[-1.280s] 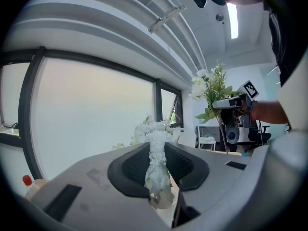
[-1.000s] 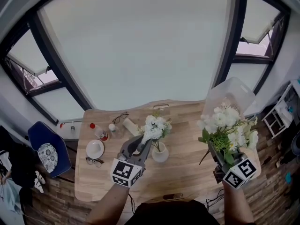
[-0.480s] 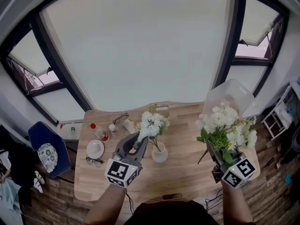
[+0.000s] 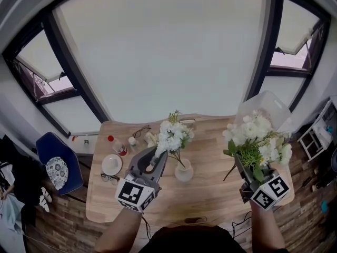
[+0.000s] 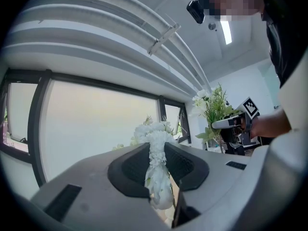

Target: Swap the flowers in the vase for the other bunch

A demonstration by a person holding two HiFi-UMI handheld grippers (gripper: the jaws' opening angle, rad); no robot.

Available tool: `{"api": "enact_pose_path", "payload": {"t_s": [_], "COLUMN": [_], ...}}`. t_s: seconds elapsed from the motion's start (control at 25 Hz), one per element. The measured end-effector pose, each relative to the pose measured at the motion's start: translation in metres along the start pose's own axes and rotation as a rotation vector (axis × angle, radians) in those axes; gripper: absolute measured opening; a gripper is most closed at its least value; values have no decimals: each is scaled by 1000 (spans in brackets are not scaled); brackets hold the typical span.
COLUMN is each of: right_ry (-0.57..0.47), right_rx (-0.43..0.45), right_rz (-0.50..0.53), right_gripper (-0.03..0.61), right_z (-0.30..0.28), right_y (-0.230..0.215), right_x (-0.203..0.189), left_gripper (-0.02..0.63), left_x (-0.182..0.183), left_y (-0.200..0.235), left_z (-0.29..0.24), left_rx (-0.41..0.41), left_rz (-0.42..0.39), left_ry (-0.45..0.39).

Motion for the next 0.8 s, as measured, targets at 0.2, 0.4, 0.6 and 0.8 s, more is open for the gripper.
{"api": "enact_pose_path", "payload": {"t_s": [0.2,0.4,0.6,0.8], "right_ry": [-15,-21,-19,-17], "right_rx": [14,38,67,98], "right_rz": [3,-7,-15,-17], "right_gripper": [109,109,109,109], "right_z": [0,1,-9,-17], "right_y": [17,7,4,5], "right_x": [1,2,2,3], "left_gripper": [89,89,89,89], "left_x": [16,28,35,35], "left_y": [0,-10,-7,-6], "left_z": [23,26,32,45], "left_rx": [17,47,84,121], "left_rz": [-31,-42,-49,-50], "left_ry": [-28,-48,-57,-49]}}
Point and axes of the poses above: the fingertips, and each gripper's own axes: z backward along the fingers, y to its left, x out of its top, the point moved 9 cm from there along z, backward along the fingers
